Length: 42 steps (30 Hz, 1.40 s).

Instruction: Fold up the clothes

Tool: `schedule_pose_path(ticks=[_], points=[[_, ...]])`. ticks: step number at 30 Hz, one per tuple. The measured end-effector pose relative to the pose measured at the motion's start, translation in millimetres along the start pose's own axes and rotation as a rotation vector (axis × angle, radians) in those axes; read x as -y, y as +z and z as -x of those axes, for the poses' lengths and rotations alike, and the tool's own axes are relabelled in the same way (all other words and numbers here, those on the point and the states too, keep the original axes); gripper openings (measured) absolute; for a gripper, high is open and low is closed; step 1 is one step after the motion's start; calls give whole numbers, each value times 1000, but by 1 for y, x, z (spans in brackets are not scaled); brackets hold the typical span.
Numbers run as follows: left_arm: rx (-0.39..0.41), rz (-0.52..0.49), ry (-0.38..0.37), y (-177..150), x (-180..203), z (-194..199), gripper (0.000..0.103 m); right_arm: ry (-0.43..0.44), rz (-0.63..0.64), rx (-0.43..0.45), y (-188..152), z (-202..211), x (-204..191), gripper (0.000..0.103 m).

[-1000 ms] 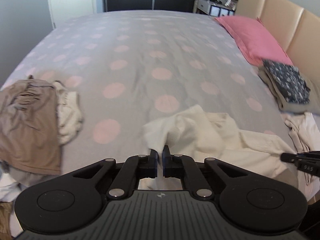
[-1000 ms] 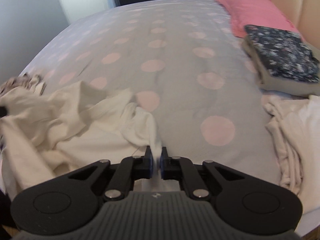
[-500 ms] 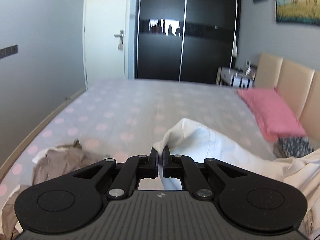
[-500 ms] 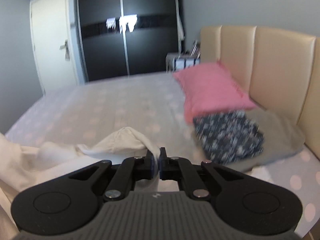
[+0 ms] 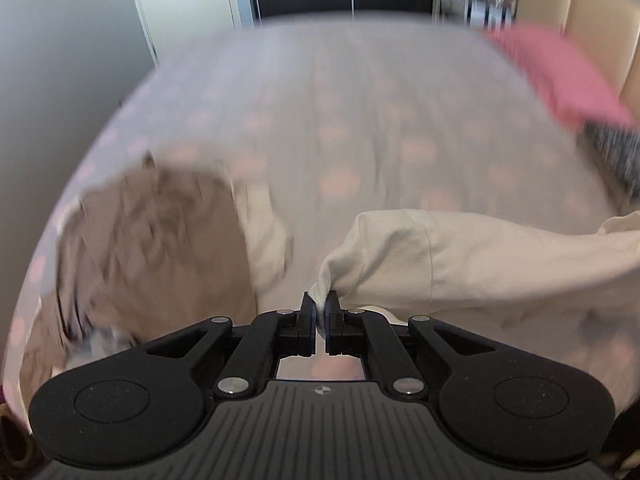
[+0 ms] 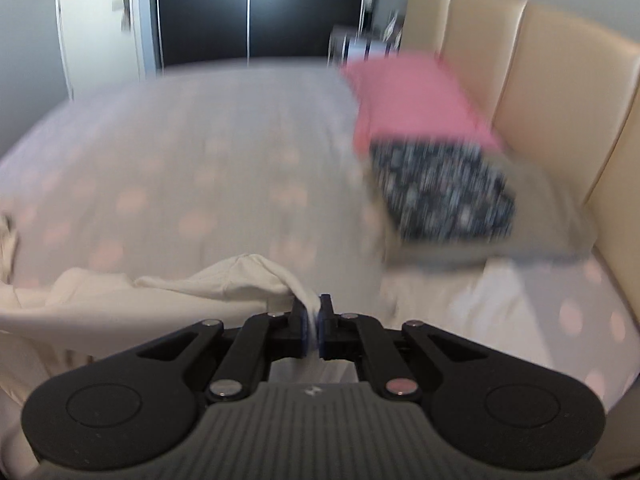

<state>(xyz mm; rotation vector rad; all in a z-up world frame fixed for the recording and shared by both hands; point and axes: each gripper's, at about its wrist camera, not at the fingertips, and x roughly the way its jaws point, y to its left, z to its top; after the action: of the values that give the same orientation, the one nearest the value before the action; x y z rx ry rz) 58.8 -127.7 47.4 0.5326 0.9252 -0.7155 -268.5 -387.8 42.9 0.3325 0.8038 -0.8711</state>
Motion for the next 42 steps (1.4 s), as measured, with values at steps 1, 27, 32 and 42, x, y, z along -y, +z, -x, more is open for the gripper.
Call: schedule_pose_path(ticks=[1,27,32,42], points=[[-61,-28,13,-8,5,-18,2,6,8,-69,-11,-16,-2,5],[-165,-336,-101,-50,39,-40,40,182,241,-250,-64,-28,-28,25],[-105,-417,-115,-41,70,-75,40,209,311,-267,-69,-41,-41,26],[-121,-515,-173,-50,86,-102,35,194,626,-284,-88,-64,-64,33]])
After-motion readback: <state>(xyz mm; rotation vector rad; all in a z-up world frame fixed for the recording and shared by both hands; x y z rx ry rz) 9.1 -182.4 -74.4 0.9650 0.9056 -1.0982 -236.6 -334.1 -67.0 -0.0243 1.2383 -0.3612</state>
